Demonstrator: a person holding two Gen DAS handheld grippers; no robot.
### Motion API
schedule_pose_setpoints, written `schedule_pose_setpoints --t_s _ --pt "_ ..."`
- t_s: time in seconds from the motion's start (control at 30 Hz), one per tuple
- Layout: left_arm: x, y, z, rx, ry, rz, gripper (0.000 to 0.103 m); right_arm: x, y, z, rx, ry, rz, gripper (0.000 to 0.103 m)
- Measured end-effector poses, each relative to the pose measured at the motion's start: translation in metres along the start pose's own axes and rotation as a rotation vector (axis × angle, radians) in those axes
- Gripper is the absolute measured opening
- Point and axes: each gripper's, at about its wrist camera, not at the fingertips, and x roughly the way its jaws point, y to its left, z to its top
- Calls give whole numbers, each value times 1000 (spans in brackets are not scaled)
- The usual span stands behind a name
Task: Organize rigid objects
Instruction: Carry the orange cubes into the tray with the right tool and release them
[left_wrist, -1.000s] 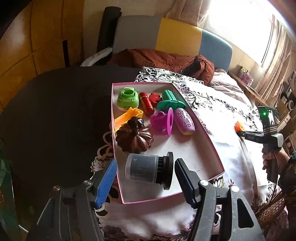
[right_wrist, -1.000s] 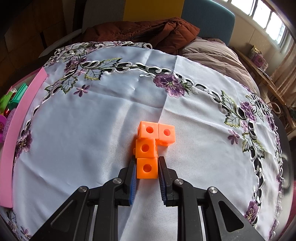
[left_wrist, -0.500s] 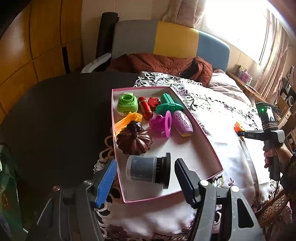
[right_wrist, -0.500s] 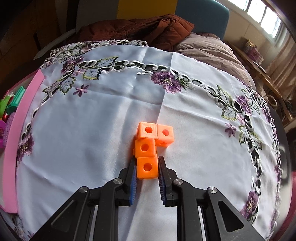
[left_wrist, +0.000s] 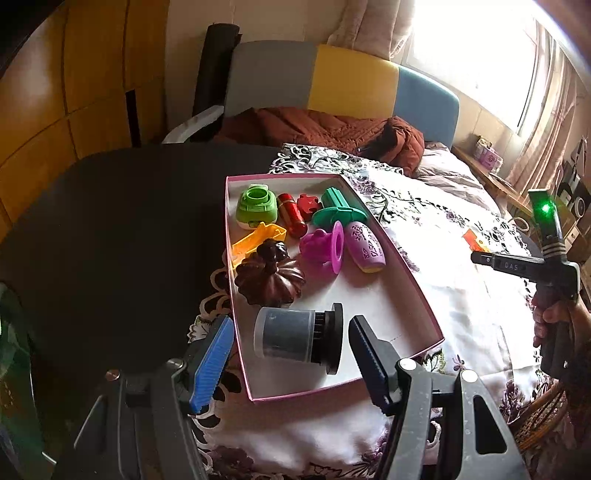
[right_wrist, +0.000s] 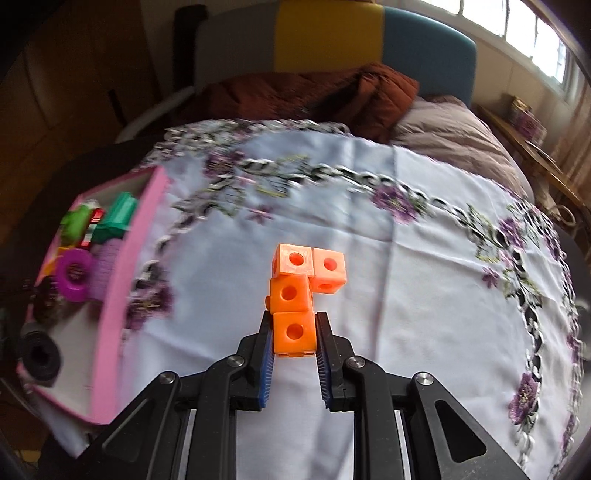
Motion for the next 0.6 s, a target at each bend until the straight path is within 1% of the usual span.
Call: schedule_pose_setpoints --t_s 0.13,0.37,0.47,0.5,0.6 --pt "-1 1 -1 -5 -2 -3 66 -14 26 3 -36 -28 66 20" --pt "-3 7 0 -25 -6 -19 67 -38 87 5 -148 -69 187 20" --pt "-5 13 0 -45 -10 -25 71 -41 112 4 -193 -64 243 20" --pt "-5 16 0 -51 -10 -27 71 -40 123 3 -219 -54 264 20" --pt "-5 21 -1 -68 -7 -32 72 -31 149 0 -283 -16 291 20"
